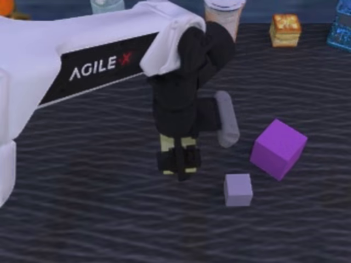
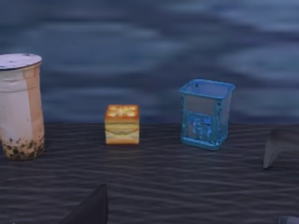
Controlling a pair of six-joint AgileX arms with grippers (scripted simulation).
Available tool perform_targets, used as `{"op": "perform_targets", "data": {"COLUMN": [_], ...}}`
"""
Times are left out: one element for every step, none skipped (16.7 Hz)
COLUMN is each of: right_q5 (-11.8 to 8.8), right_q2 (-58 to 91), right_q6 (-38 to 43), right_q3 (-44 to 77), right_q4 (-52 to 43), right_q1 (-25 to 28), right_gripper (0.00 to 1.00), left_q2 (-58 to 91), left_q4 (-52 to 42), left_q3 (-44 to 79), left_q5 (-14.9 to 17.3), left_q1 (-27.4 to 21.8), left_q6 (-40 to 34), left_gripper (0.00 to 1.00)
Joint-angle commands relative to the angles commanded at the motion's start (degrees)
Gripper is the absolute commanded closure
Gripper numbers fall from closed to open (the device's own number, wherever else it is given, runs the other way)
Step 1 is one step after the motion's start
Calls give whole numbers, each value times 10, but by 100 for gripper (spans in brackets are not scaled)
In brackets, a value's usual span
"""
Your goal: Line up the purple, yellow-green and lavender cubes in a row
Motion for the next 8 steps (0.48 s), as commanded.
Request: {"op": "perform_targets", "data": {"right_q5": [0,0,0,0,0,0,0,0], "right_q2": [0,0,0,0,0,0,0,0], "right_q6": [0,0,0,0,0,0,0,0], "right_q3": [0,0,0,0,0,0,0,0], "right_q4": [0,0,0,0,0,0,0,0], "right_q1": [0,0,0,0,0,0,0,0], "right_gripper": [0,0,0,0,0,0,0,0], "left_q2": [2,4,5,5,5,5,5,3], "left_q4": [-4,-7,-9,-10,-10,-10,-10,-9], "left_q3": [8,14,18,19,19,19,19,18], "left_q5": [0,-1,-1,-1,-1,-1,-1,-1], "left_q1": [-23,-40,-50,-55,-55,-55,-55,-53], "left_q6": [-5,-10,-13,-14,-14,-14,-14,-12], "left_gripper": [100,100,100,100,100,100,100,100]}}
